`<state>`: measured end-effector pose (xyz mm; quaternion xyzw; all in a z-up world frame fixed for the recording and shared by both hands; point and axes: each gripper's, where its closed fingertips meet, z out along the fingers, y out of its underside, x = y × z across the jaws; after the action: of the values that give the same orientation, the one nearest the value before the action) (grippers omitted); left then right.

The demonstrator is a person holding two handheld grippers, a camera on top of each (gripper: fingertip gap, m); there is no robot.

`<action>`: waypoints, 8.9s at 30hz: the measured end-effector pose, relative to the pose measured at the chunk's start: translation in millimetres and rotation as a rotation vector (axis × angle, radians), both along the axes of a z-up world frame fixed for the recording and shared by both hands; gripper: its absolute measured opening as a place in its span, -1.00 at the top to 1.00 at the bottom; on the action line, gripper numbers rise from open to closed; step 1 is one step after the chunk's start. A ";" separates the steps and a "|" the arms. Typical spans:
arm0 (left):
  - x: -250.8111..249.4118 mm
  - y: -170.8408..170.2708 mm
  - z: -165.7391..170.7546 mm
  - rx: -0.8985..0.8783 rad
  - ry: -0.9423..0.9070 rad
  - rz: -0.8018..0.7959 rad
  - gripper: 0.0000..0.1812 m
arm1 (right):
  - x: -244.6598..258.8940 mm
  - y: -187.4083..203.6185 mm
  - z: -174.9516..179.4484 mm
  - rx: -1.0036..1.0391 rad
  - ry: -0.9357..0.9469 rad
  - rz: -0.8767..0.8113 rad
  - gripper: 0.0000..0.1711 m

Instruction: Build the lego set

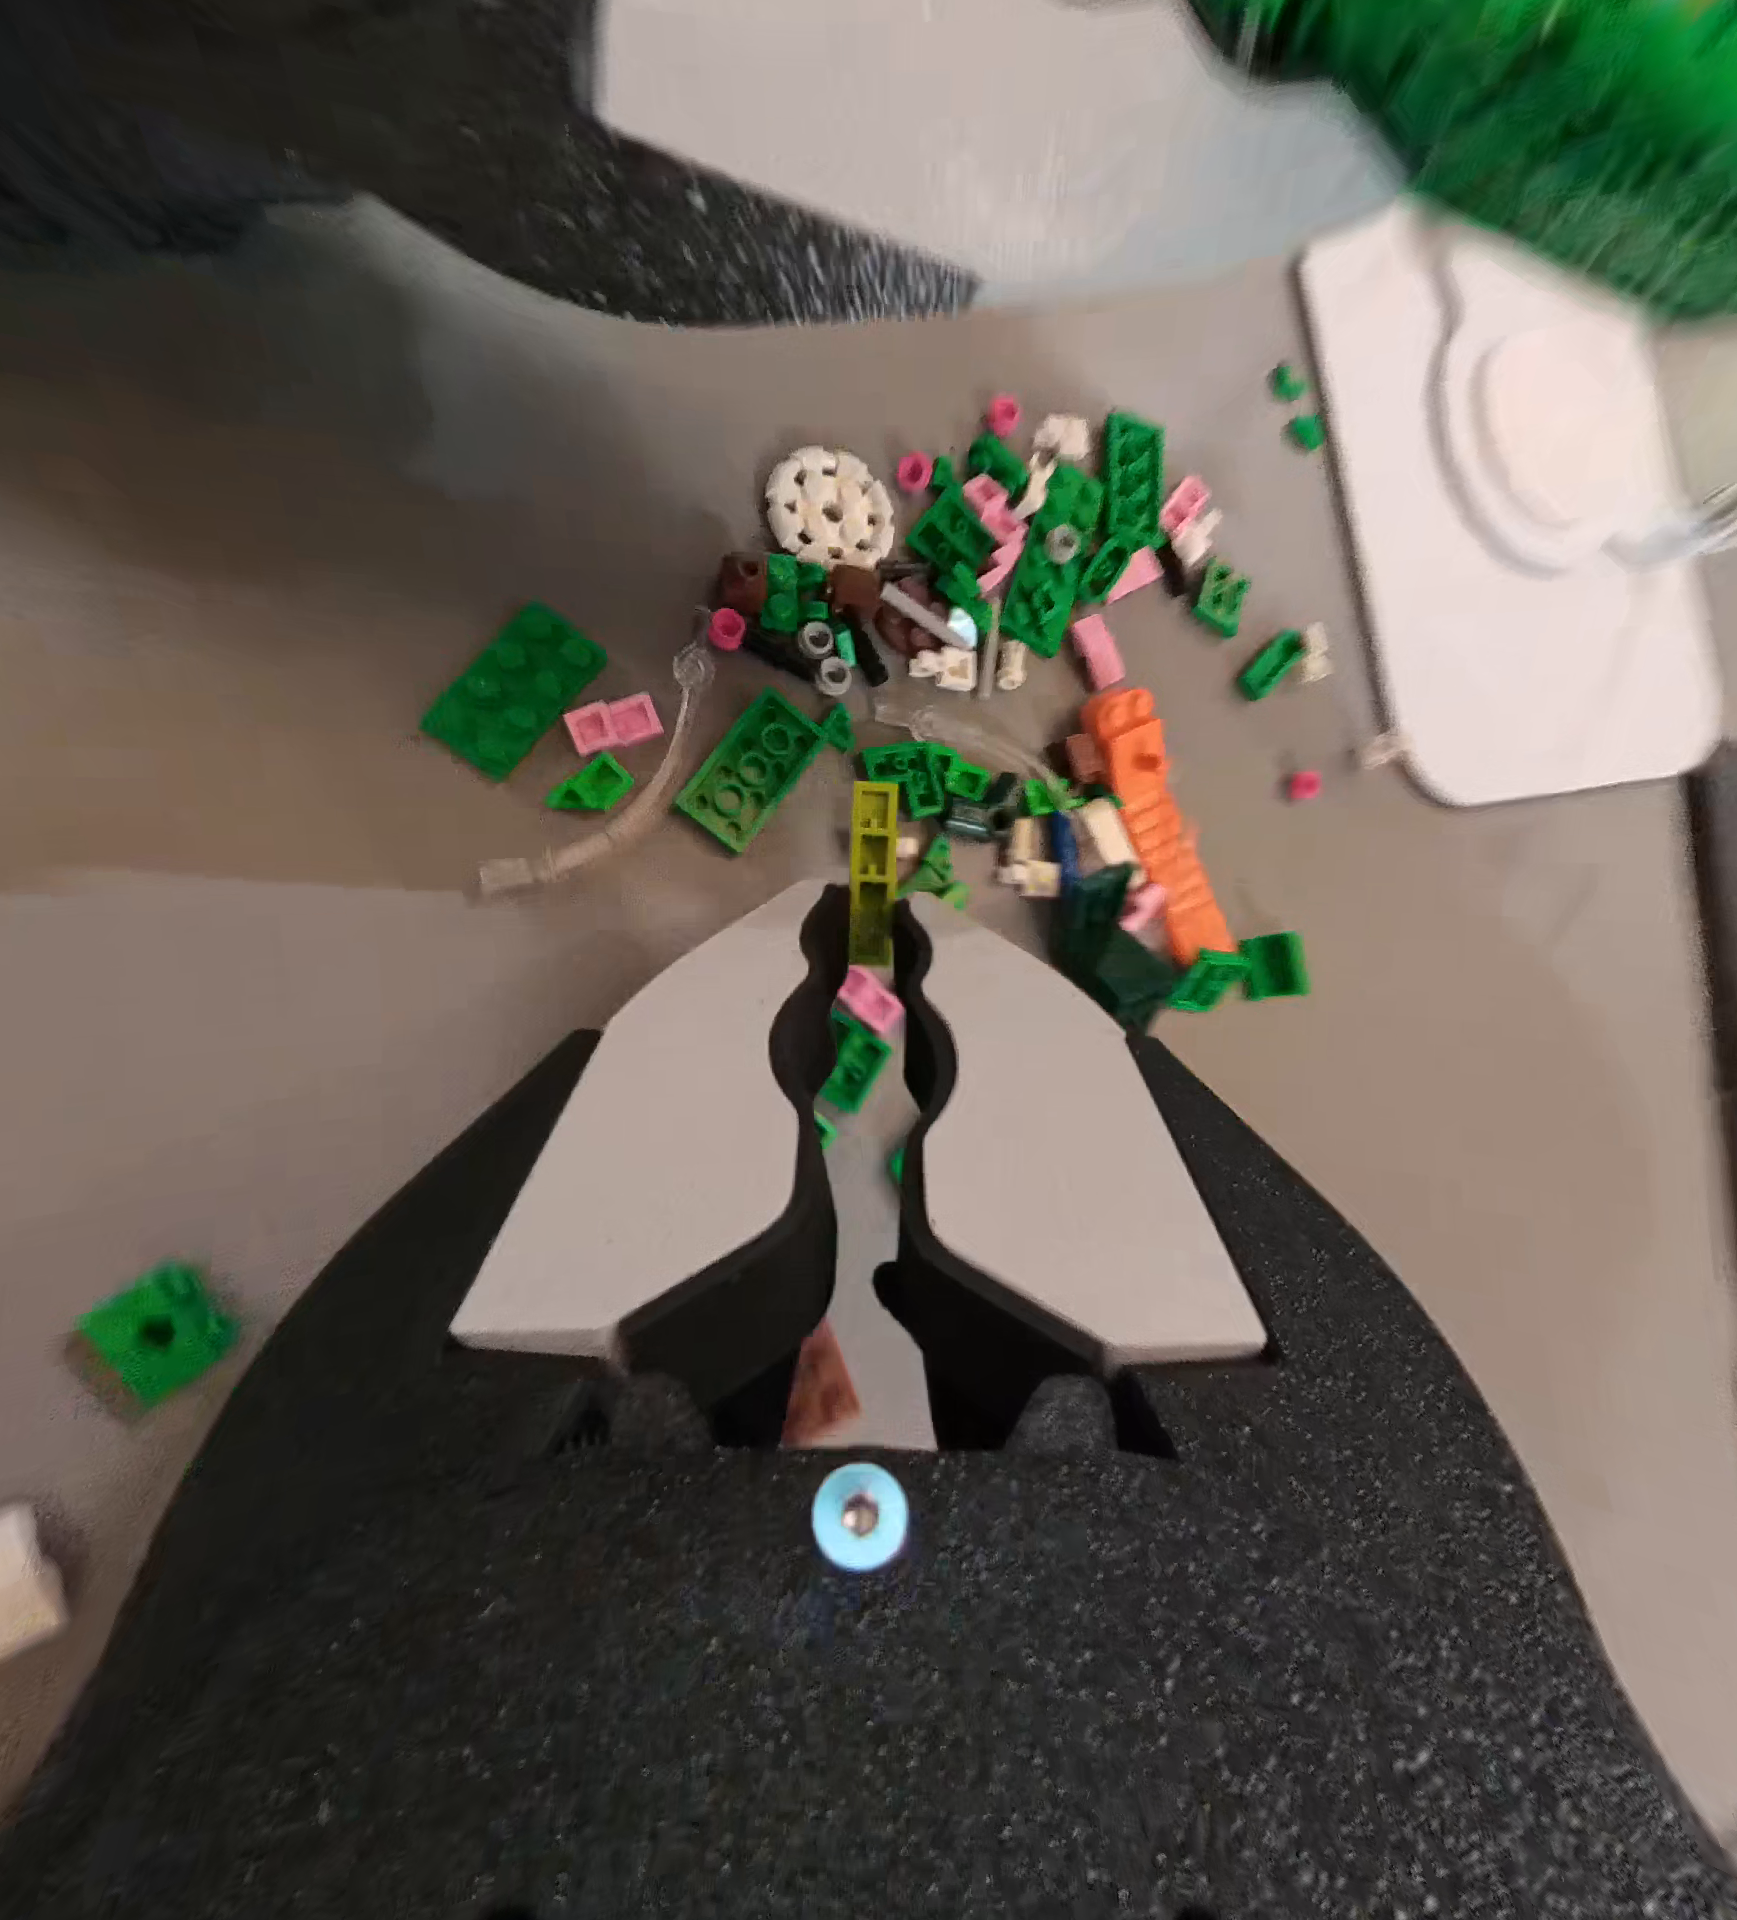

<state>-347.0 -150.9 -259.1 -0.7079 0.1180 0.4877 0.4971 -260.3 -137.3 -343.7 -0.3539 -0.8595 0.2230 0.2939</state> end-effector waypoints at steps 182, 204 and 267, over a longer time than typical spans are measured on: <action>162.4 60.5 -40.4 -0.413 0.558 -0.182 0.92 | 89.7 70.2 54.5 -0.496 -0.177 -0.517 0.78; 173.0 55.9 -31.1 -0.323 0.420 -0.304 0.92 | 111.4 69.4 50.3 0.724 0.589 0.136 0.02; 193.9 54.0 -30.7 -0.281 0.474 -0.424 0.91 | 107.6 72.3 52.6 0.723 0.472 -0.008 0.58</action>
<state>-153.1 -96.9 -289.8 -0.5961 0.4410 0.5034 0.4436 -152.7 -65.0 -291.1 -0.1705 -0.7901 -0.0188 0.5885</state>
